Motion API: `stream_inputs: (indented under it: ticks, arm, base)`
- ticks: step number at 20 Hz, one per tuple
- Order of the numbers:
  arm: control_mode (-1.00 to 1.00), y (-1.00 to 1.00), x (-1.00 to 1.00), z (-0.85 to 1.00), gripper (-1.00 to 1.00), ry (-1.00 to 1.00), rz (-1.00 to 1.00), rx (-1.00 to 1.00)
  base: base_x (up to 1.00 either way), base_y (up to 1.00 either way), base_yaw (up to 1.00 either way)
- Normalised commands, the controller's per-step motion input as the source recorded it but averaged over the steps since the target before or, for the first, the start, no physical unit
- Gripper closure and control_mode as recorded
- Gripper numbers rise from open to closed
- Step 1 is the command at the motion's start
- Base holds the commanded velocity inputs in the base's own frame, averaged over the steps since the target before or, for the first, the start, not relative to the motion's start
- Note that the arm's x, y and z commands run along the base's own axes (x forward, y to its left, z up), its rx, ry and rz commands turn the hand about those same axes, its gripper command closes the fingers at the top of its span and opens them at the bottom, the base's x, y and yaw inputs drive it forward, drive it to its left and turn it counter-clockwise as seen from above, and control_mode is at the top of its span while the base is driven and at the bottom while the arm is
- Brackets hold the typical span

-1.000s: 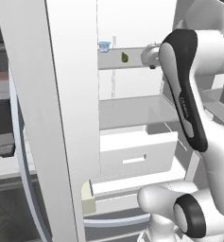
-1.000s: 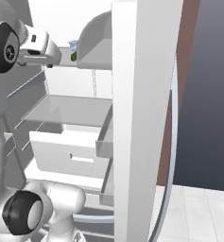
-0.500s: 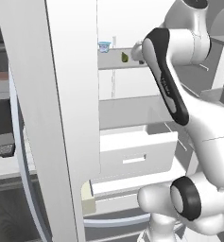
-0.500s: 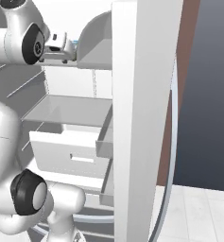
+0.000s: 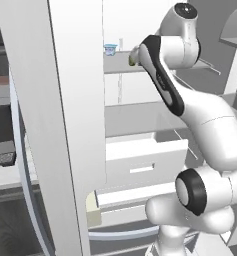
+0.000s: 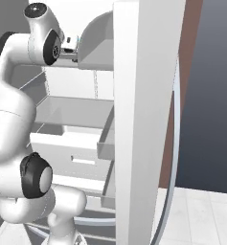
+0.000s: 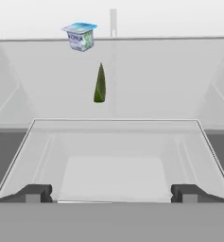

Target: Take the lemon wedge from the fridge and place it on the plate with fish on the dining counter.

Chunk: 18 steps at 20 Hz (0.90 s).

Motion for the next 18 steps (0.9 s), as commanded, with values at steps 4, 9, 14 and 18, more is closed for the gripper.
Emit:
stream_inputs:
  ticks: [4, 9, 14, 18]
  arm:
    - [-1.00, 0.12, 0.56, -0.07, -1.00, 0.00, 0.00, 0.00]
    - [-1.00, 0.12, 0.50, -0.06, -1.00, 0.00, 0.00, 0.00]
    - [-1.00, 0.07, 0.53, -0.02, -1.00, 0.00, 0.00, 0.00]
    - [-1.00, 0.00, 0.56, -0.09, -1.00, 0.00, 0.00, 0.00]
  base:
    - [0.00, 0.00, 0.00]
    - [0.00, 0.00, 0.00]
    - [0.00, 0.00, 0.00]
    - [0.00, 0.00, 0.00]
